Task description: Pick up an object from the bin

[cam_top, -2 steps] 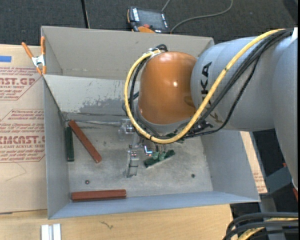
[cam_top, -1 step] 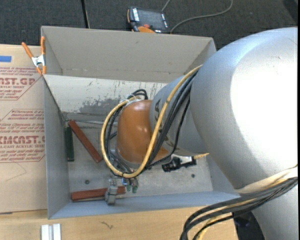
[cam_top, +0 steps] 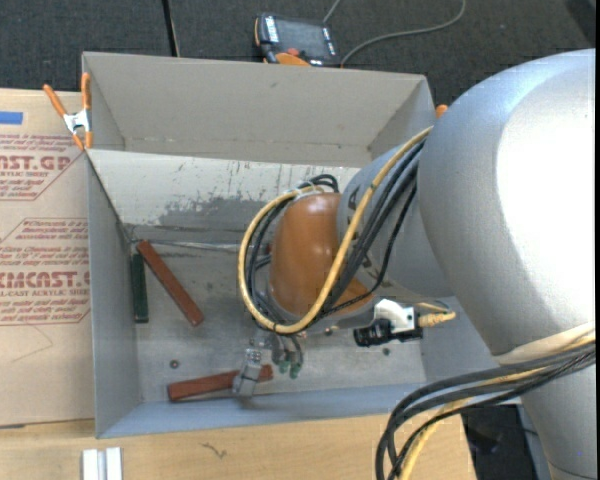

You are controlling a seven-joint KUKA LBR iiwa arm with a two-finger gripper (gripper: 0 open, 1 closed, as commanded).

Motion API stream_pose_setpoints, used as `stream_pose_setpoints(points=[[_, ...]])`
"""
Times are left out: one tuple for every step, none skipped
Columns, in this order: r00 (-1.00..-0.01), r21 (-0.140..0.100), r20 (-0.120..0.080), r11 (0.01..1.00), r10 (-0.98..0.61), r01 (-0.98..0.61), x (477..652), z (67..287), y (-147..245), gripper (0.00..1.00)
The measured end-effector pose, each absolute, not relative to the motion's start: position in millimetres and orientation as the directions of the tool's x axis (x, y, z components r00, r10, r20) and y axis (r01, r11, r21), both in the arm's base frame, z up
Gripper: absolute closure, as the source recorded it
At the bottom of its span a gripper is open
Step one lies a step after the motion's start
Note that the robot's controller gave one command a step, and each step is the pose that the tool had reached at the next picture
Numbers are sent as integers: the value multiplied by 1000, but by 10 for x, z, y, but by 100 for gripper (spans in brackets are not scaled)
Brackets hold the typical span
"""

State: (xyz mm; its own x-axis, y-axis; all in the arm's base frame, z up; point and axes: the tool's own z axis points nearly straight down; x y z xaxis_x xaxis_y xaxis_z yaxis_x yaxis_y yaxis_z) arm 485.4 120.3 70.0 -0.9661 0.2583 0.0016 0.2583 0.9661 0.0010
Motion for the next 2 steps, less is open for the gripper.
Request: stream_pose_setpoints(points=[[-967,2,3,967,256,256,4853,714,1220,100],[-966,3,-5,966,258,257,5002,1246,1132,100]])
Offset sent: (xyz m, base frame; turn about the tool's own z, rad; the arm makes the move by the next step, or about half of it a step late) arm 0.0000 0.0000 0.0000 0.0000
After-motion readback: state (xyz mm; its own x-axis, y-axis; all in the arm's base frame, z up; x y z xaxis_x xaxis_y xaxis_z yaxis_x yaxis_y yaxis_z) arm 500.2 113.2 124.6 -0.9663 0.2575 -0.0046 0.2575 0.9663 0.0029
